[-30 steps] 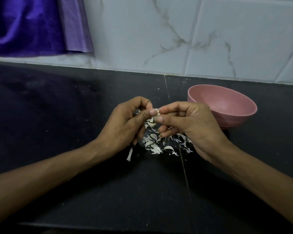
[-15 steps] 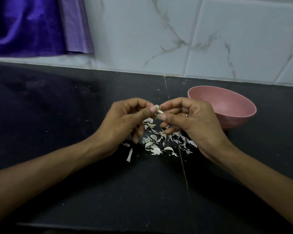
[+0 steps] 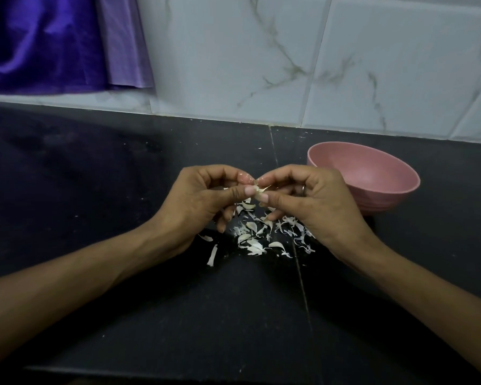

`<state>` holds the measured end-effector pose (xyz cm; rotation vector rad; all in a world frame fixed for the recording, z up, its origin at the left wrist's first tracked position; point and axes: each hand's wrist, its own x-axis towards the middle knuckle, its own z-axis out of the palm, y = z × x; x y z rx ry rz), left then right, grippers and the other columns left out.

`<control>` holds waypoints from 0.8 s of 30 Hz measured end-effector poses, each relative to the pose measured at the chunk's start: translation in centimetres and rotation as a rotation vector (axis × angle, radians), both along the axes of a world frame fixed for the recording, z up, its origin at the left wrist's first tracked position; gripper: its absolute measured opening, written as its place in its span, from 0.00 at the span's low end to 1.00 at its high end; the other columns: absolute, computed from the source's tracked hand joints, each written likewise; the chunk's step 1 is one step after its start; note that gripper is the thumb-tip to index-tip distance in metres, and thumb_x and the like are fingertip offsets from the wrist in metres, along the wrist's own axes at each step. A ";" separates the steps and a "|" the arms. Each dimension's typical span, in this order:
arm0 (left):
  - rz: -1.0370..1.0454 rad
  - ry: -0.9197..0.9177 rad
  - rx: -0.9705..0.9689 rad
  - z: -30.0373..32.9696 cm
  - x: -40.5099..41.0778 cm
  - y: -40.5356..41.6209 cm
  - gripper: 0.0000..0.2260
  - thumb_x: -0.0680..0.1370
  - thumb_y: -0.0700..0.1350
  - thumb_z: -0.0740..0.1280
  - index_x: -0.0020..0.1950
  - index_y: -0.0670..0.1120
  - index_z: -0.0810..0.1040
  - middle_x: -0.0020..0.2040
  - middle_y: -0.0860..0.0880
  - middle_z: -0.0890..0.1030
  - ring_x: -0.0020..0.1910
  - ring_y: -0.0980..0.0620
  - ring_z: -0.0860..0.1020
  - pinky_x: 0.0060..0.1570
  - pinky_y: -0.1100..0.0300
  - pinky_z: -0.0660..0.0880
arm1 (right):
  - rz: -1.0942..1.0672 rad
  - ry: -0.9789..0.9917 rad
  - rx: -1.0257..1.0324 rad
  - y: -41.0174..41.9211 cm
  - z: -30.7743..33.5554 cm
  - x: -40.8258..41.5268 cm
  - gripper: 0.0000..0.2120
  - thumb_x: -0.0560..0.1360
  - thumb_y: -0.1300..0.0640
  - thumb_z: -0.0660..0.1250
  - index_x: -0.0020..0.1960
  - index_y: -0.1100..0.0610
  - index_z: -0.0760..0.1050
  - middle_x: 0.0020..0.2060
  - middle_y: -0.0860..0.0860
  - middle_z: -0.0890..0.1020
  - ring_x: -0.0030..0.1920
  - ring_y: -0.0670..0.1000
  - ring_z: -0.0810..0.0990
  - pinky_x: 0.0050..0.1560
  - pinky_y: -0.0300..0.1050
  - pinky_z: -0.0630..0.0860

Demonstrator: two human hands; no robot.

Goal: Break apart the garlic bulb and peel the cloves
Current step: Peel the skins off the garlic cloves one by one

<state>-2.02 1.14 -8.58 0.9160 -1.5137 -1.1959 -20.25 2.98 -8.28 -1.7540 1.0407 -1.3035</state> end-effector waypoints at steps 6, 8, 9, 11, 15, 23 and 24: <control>0.000 0.023 -0.061 -0.1 0.2 -0.2 0.08 0.67 0.42 0.74 0.44 0.43 0.82 0.34 0.48 0.82 0.21 0.56 0.70 0.19 0.65 0.69 | -0.034 0.021 -0.013 -0.1 -0.2 -0.1 0.04 0.72 0.64 0.74 0.47 0.61 0.84 0.35 0.53 0.84 0.34 0.50 0.83 0.36 0.48 0.83; 0.006 0.035 -0.063 -0.2 0.2 -0.2 0.09 0.66 0.42 0.74 0.44 0.42 0.81 0.35 0.46 0.82 0.21 0.56 0.71 0.19 0.65 0.69 | -0.037 0.025 -0.018 0.0 -0.1 -0.1 0.04 0.72 0.62 0.74 0.47 0.60 0.84 0.34 0.53 0.84 0.34 0.50 0.83 0.35 0.48 0.83; 0.008 0.041 -0.065 -0.2 0.3 -0.2 0.09 0.66 0.42 0.74 0.45 0.42 0.81 0.35 0.47 0.82 0.21 0.56 0.71 0.19 0.65 0.69 | -0.039 0.026 -0.016 0.0 -0.1 -0.1 0.04 0.72 0.62 0.74 0.47 0.60 0.83 0.34 0.53 0.84 0.34 0.50 0.83 0.35 0.49 0.83; 0.012 0.048 -0.075 -0.2 0.3 -0.3 0.09 0.67 0.42 0.74 0.45 0.42 0.81 0.34 0.48 0.82 0.21 0.56 0.71 0.19 0.65 0.69 | -0.041 0.030 -0.003 0.1 -0.1 -0.1 0.04 0.72 0.61 0.74 0.46 0.60 0.83 0.34 0.52 0.83 0.34 0.50 0.83 0.35 0.50 0.83; 0.021 0.039 -0.111 -0.3 0.3 -0.3 0.09 0.67 0.43 0.74 0.45 0.41 0.80 0.36 0.47 0.81 0.21 0.55 0.71 0.19 0.64 0.69 | -0.043 0.042 0.018 0.1 -0.1 0.0 0.04 0.72 0.59 0.74 0.46 0.59 0.82 0.33 0.51 0.83 0.34 0.50 0.83 0.35 0.49 0.83; 0.066 0.013 -0.164 -0.4 0.2 -0.1 0.09 0.68 0.43 0.74 0.44 0.40 0.80 0.34 0.49 0.80 0.21 0.54 0.70 0.19 0.63 0.69 | -0.045 0.033 0.007 0.2 -0.2 0.2 0.02 0.74 0.63 0.73 0.46 0.62 0.83 0.33 0.52 0.83 0.32 0.50 0.82 0.32 0.46 0.82; 0.077 0.003 -0.178 -0.4 0.3 -0.1 0.09 0.69 0.43 0.74 0.44 0.40 0.80 0.32 0.50 0.80 0.21 0.54 0.70 0.19 0.63 0.69 | -0.044 0.025 0.008 0.2 -0.2 0.2 0.03 0.74 0.63 0.73 0.46 0.62 0.82 0.33 0.53 0.83 0.32 0.51 0.82 0.32 0.46 0.82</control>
